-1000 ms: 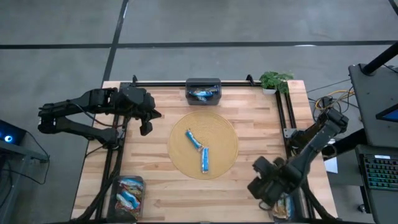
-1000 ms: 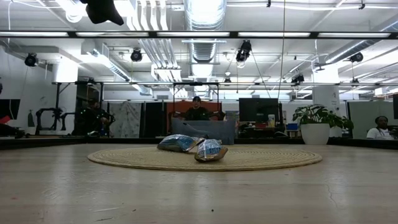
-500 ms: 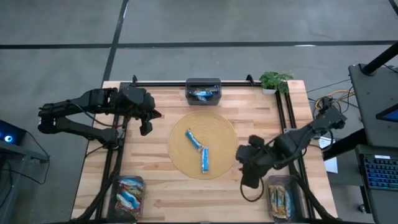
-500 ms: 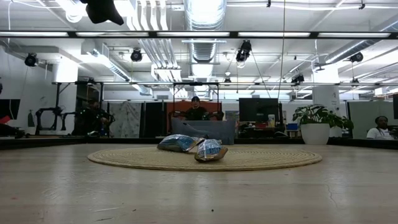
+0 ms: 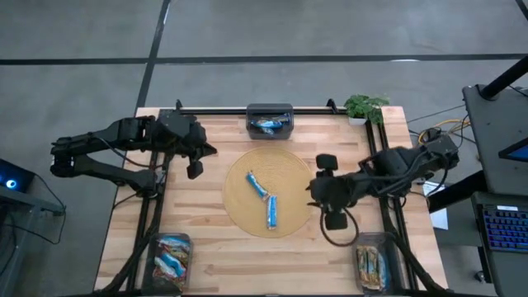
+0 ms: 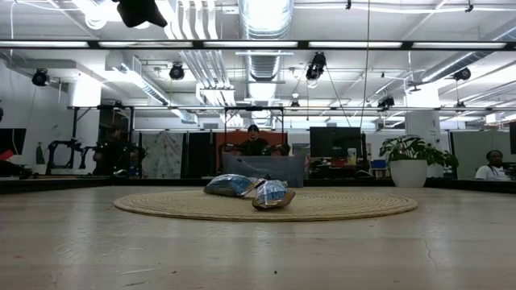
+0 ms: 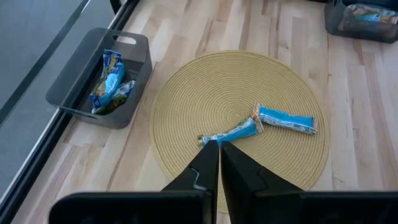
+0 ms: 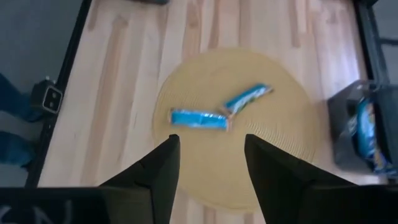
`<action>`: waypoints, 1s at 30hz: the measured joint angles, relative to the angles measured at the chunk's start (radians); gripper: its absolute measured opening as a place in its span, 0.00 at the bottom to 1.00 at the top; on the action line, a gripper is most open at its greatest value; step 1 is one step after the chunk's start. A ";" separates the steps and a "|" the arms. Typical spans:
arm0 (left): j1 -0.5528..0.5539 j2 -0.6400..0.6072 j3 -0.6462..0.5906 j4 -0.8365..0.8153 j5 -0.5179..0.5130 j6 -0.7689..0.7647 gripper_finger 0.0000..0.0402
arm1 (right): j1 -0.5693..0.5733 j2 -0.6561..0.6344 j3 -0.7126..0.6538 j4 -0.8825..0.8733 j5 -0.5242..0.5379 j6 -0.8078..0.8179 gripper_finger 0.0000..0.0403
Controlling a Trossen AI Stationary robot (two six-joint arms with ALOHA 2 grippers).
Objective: Pick and place Granola Bars by type
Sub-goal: Put the yellow granola bar into the right black bin
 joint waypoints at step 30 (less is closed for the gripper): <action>0.000 0.076 0.129 0.067 0.027 0.109 0.07 | -0.230 -0.001 0.032 0.006 -0.098 -0.014 0.02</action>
